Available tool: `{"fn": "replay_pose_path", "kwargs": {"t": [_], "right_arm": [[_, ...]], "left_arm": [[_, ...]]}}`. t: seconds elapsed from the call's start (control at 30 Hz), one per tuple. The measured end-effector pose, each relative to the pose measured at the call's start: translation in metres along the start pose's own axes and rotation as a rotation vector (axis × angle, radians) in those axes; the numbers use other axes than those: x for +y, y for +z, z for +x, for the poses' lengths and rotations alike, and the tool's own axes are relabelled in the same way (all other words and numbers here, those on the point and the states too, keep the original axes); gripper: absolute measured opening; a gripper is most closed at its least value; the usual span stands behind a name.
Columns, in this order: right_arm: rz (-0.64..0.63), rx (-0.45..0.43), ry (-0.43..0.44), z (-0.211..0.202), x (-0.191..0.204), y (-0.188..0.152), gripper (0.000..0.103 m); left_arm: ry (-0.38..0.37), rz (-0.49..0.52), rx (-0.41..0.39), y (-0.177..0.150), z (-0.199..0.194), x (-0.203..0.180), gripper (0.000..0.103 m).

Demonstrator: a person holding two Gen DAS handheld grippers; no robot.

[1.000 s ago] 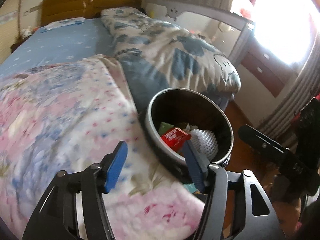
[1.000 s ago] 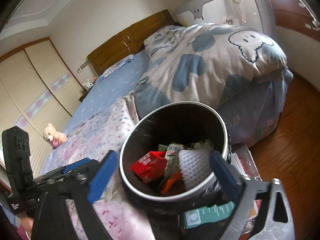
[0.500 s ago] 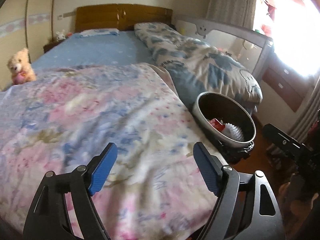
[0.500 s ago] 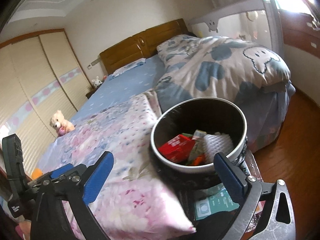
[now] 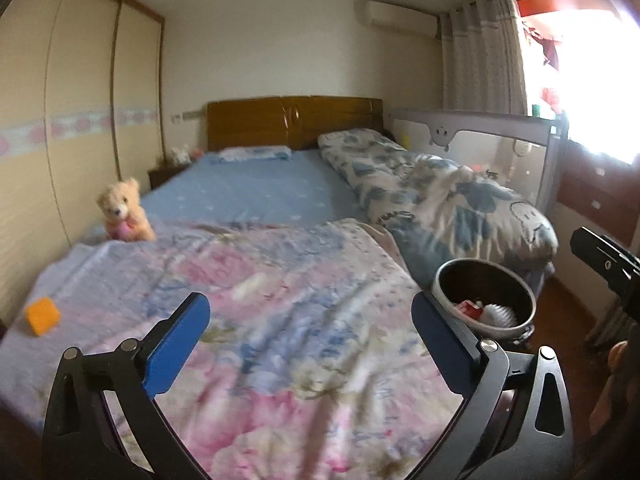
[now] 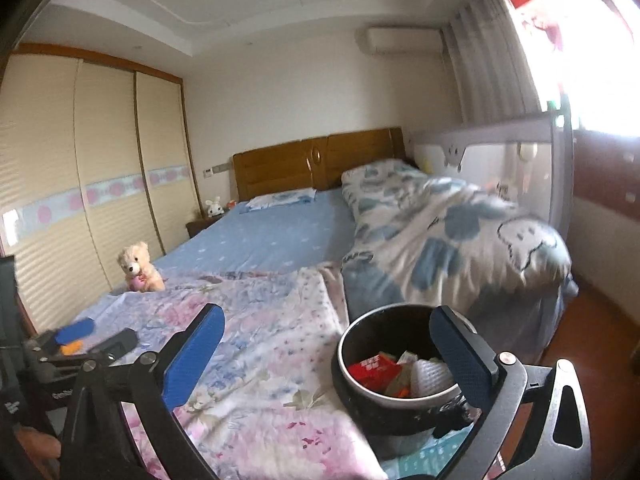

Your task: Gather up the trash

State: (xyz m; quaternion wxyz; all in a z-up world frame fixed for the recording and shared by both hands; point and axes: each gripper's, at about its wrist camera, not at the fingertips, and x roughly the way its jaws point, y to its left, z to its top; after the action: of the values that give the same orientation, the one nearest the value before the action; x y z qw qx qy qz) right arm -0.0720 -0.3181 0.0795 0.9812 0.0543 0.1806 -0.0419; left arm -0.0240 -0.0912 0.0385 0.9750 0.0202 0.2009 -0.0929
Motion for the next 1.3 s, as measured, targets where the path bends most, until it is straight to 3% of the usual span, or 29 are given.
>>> {"fn": "replay_pose_path", "kwargs": {"t": [0.23, 1.3], "right_arm": [[0.027, -0.007, 0.044, 0.001, 0.005, -0.014, 0.103], [-0.004, 0.053, 0.076, 0.007, 0.018, -0.027, 0.103]], "left_arm": [[0.050, 0.023, -0.037, -0.009, -0.013, 0.000, 0.103], [0.075, 0.025, -0.036, -0.015, -0.020, -0.003, 0.103]]}}
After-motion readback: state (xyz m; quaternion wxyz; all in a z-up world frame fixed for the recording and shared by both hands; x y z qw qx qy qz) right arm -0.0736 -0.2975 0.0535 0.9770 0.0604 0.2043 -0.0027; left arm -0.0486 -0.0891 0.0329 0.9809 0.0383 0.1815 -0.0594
